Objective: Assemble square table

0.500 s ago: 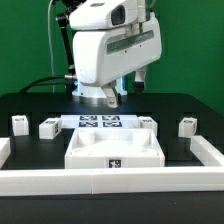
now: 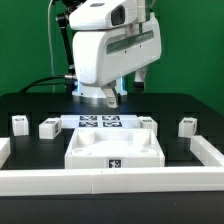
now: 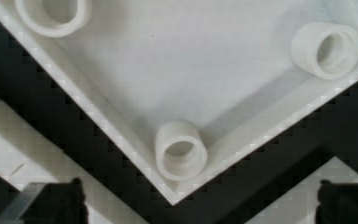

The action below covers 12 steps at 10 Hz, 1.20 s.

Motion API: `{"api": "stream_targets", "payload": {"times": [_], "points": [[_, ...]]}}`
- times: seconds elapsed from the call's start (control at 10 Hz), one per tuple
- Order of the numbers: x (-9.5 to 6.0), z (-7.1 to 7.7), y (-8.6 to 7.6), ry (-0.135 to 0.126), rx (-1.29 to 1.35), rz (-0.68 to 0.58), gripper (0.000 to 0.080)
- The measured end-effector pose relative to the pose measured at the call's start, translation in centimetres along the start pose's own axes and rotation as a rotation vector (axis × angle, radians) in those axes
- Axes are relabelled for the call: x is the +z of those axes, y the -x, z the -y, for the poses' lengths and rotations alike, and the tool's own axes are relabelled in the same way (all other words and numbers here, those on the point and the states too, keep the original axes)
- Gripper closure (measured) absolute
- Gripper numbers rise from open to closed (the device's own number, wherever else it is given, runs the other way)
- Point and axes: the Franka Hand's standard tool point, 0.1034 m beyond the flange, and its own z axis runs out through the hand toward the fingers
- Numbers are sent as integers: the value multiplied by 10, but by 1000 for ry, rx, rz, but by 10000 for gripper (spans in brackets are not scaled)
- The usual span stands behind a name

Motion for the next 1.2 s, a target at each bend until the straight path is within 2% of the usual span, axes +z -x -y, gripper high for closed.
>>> {"api": "stream_targets", "payload": {"times": [0.1, 0.2, 0.4, 0.5, 0.6, 0.9, 1.0, 1.1, 1.2], "points": [[0, 0, 1, 1, -4, 0, 150], [-1, -5, 7, 52, -195, -17, 150], [12, 0, 25, 103, -433, -11, 150], [22, 9, 30, 112, -438, -6, 150], [23, 9, 31, 103, -436, -2, 150], [24, 9, 32, 109, -450, -2, 150], [31, 17, 35, 135, -505, -7, 150], [41, 30, 41, 139, -538, -5, 150], [51, 39, 47, 128, -549, 2, 150]]}}
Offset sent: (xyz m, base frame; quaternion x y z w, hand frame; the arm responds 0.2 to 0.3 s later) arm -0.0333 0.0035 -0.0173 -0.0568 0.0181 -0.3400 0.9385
